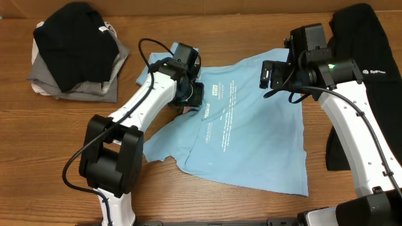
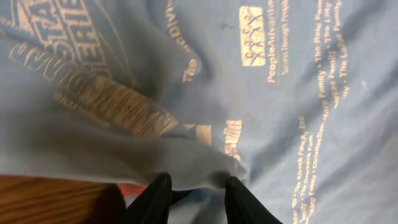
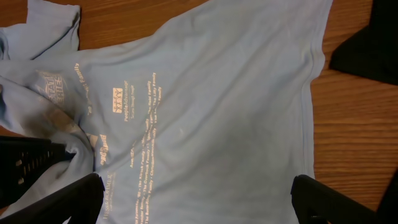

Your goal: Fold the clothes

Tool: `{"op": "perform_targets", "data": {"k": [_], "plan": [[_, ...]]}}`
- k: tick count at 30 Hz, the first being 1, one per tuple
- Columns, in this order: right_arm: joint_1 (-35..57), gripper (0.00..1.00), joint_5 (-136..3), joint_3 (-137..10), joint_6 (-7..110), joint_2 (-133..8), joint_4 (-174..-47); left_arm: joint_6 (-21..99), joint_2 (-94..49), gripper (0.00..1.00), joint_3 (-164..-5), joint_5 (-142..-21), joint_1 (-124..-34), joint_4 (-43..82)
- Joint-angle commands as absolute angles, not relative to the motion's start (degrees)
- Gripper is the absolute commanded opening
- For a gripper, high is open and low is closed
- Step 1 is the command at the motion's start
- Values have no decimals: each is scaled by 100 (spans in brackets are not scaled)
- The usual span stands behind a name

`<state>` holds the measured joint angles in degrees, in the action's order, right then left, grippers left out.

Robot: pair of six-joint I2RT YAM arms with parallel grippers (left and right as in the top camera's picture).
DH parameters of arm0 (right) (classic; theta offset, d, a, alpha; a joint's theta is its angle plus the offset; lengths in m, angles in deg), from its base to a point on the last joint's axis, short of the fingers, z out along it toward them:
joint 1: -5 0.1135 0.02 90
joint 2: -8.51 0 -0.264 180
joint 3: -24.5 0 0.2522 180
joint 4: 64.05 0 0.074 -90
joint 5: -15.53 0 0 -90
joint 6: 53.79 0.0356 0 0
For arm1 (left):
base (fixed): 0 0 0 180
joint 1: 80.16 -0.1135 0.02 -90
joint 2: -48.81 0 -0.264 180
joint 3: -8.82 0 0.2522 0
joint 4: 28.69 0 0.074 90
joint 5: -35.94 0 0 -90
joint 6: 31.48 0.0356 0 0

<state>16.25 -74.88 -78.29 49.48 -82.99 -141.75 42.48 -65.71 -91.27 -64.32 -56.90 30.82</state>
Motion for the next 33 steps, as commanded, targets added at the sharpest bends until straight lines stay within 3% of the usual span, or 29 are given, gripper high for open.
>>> {"op": "perform_targets", "data": {"k": [1, 14, 24, 33], "plan": [[1618, 100, -7486, -7807, 4968, -8227, -14203, 4382, -6621, 32, -9065, -6285, -5653, 3041], [1618, 100, -7486, -7803, 4968, -8227, -14210, 4657, -6621, 33, -9087, -6292, -5653, 3664], [1618, 100, -7486, -7801, 4968, -8227, -14197, 4699, -6651, 35, -9085, -6091, -5650, 3061], [1618, 100, -7486, -7770, 4968, -8233, -14133, 4723, -6855, 32, -9083, -5953, -5646, 3235]]}}
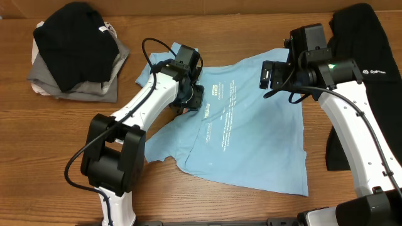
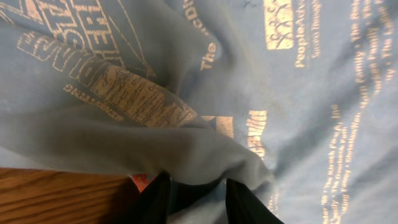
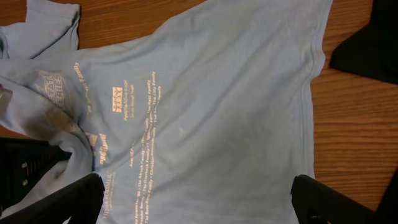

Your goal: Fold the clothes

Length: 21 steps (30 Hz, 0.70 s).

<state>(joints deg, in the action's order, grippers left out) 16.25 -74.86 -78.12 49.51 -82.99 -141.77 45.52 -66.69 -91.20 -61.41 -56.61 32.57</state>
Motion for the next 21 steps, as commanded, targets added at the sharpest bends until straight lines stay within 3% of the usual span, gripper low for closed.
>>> {"op": "perform_targets", "data": {"k": [1, 16, 17, 19, 21], "plan": [[1618, 100, -7486, -7770, 4968, -8233, -14133, 4723, -6881, 32, -9083, -5938, -5646, 3203], [1618, 100, -7486, -7770, 4968, -8273, -14179, 4565, -7268, 31, -9098, -6115, -5653, 2602], [1618, 100, -7488, -7770, 4968, -8282, -14195, 4565, -7268, 27, -9098, -6100, -5657, 2597], [1618, 100, -7488, -7770, 4968, -8292, -14216, 4563, -7268, 5, -9098, -5995, -5677, 2623], [1618, 100, -7488, -7770, 4968, -8303, -14221, 4565, -7268, 4, -9098, -5933, -5709, 2682]]}}
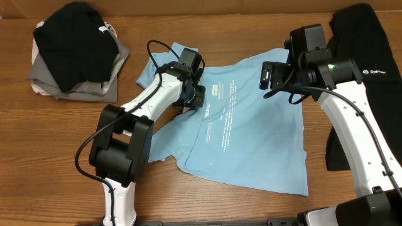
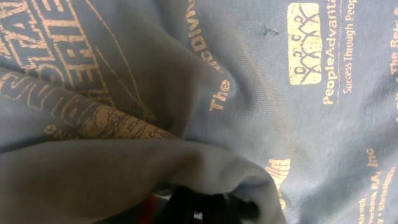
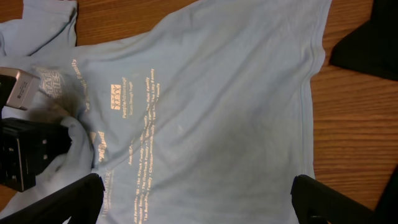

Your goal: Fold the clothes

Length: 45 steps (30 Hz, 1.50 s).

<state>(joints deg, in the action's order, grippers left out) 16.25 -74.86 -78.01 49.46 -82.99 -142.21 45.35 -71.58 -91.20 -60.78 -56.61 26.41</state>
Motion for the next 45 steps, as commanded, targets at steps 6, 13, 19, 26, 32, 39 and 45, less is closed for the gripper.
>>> {"op": "perform_targets", "data": {"k": [6, 13, 19, 26, 32, 39, 45], "plan": [[1618, 100, -7488, -7770, 4966, -8303, -14232, 4565, -7213, 4, -9496, -5813, -6125, 3666], [1618, 100, -7484, -7770, 4968, -8303, -14230, 4565, -7200, 4, -11109, -5597, -6916, 5793], [1618, 100, -7484, -7770, 4968, -8303, -14221, 4567, -7200, 4, -11684, -5311, -7440, 7170], [1618, 100, -7484, -7770, 4968, -8303, -14236, 4207, -7202, 4, -11596, -4344, -7869, 8193], [1616, 100, -7486, -7770, 4966, -8303, -14367, 3899, -7200, 4, -11133, -4314, -8352, 8193], [1616, 100, -7484, -7770, 4951, -8303, -14304, 3665, -7200, 4, -10921, -4021, -8975, 8142], [1611, 100, -7484, -7770, 4951, -8303, -14254, 3831, -7200, 17, -10921, -4052, -9416, 8166]]}}
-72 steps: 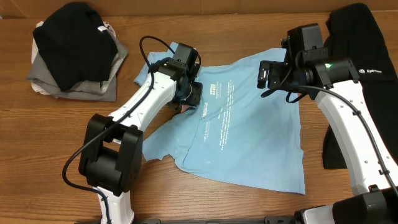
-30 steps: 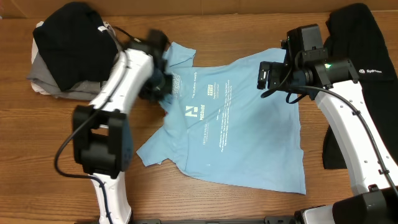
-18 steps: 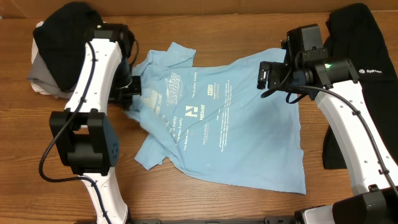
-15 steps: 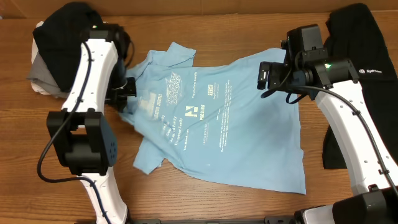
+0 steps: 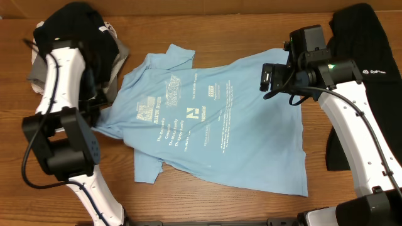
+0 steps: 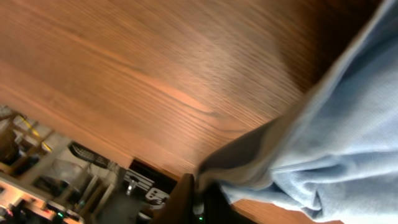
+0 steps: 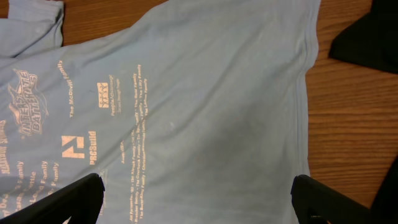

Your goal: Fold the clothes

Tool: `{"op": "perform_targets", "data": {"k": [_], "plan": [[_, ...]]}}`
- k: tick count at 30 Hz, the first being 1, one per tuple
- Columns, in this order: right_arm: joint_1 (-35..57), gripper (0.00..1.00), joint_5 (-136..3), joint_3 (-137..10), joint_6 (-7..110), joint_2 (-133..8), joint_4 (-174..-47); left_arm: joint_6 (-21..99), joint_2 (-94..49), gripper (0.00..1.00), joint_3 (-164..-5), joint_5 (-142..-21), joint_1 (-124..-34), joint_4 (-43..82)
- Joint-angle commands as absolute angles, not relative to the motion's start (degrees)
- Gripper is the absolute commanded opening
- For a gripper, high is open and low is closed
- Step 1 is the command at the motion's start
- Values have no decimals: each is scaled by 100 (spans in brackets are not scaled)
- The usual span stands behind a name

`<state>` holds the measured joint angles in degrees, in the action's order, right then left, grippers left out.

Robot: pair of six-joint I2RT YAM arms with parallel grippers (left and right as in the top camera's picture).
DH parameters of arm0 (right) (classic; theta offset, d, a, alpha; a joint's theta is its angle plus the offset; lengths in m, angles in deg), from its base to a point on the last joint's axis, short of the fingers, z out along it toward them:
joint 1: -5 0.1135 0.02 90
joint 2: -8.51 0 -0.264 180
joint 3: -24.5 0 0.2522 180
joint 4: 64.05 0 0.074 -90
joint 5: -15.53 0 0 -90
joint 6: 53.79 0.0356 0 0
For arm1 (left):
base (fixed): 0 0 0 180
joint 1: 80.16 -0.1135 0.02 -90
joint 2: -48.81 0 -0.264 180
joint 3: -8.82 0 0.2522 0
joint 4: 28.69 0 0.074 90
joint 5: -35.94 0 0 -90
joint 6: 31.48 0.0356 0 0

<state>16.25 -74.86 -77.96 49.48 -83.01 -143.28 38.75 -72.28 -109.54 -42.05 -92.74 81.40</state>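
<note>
A light blue T-shirt (image 5: 213, 132) with gold print lies spread face up across the table. My left gripper (image 5: 95, 114) is at the shirt's left edge, shut on a bunch of the blue cloth. In the left wrist view the gripper (image 6: 198, 202) pinches that cloth (image 6: 323, 155) just above the wood. My right gripper (image 5: 271, 76) hovers over the shirt's upper right part. In the right wrist view it (image 7: 198, 190) stands wide open above the flat cloth (image 7: 205, 112), holding nothing.
A pile of black and grey clothes (image 5: 72, 50) sits at the back left, close to my left arm. A black garment (image 5: 364, 44) lies along the right side, and its corner (image 7: 367, 37) shows beside the shirt's hem. Bare wood (image 5: 207, 201) runs along the front.
My left gripper has gone from the shirt's middle to the left edge of the table, cloth in its jaws. The folded-over left half now lies opened out, showing more print. The right arm has not moved.
My left gripper stood at a folded-over flap near the shirt's centre, fingers either side of the fold. It stayed there, then the cloth covered its fingers. Now that flap is drawn out to the left and the shirt lies wider. The right gripper hung open throughout.
</note>
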Motion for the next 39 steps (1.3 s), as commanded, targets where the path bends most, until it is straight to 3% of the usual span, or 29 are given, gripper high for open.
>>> {"op": "perform_targets", "data": {"k": [1, 6, 9, 12, 14, 23, 30, 39], "plan": [[1609, 100, -7484, -7770, 4972, -8303, -14186, 3938, -7200, 26, -10921, -4054, -9436, 8155], [1611, 100, -7440, -7857, 4975, -8301, -14098, 4032, -7093, 51, -11148, -4095, -9318, 8138], [1609, 100, -7433, -8188, 4999, -8290, -14400, 4030, -6850, 57, -11529, -4561, -9301, 7941], [1609, 100, -7442, -8961, 5180, -8251, -14990, 4032, -6116, 57, -11846, -6117, -9233, 7200], [1609, 100, -7449, -9377, 5403, -8220, -15384, 4030, -5731, 58, -11841, -6530, -8995, 6897], [1611, 100, -8712, -9943, 6957, -7364, -16903, 3212, -4499, 59, -11841, -5341, -7152, 7069], [1611, 100, -8749, -9711, 6966, -6465, -17257, 2128, -4061, 59, -11524, -4825, -6394, 7941], [1618, 100, -8152, -8618, 6675, -6253, -16842, 1422, -3449, 58, -9022, -4775, -5513, 7760]]}}
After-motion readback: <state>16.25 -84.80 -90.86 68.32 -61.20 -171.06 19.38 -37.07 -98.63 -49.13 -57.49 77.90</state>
